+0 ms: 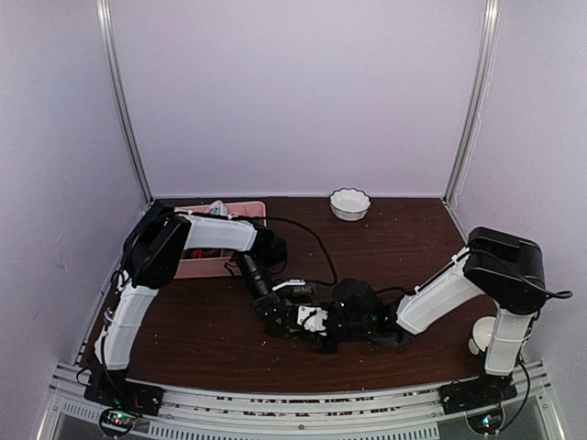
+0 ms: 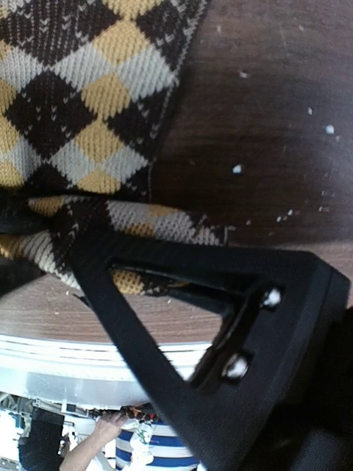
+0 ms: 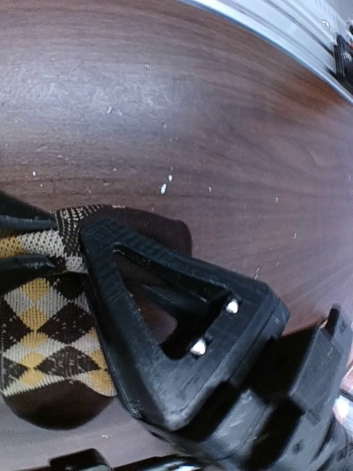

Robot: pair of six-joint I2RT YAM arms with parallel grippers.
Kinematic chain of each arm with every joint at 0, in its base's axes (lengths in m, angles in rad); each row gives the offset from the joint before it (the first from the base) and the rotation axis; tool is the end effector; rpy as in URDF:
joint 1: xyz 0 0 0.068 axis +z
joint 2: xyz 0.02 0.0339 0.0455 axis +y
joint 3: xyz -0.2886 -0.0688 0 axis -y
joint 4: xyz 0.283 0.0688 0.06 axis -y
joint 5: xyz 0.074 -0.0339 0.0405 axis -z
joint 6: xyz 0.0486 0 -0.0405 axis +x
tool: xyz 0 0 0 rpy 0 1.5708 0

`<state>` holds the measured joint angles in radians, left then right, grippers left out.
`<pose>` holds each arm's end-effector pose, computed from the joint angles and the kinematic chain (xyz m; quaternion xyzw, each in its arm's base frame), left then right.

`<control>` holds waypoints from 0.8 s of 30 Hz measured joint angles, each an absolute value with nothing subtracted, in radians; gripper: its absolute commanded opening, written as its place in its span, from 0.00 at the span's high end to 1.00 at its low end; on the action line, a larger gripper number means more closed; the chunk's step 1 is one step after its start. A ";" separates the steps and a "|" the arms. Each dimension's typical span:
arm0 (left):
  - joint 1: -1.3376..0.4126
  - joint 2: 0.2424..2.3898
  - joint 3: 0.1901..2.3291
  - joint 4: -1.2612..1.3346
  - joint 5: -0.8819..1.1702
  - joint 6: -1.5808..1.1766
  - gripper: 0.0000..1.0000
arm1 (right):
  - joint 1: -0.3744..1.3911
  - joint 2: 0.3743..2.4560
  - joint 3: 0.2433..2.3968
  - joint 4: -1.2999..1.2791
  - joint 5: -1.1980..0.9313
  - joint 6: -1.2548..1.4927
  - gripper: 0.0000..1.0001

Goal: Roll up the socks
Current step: Roll the sock at the center of the board.

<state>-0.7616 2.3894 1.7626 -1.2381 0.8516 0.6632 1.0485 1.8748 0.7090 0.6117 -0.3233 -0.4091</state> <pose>0.3109 -0.3469 0.0918 -0.5431 -0.7213 0.4015 0.1534 0.1738 0.3328 0.0892 -0.6326 0.5910 0.2844 0.4119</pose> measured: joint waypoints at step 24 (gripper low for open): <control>-0.669 1.924 1.432 -0.772 0.232 0.400 0.02 | 0.923 1.945 0.867 0.388 -0.629 -0.028 1.00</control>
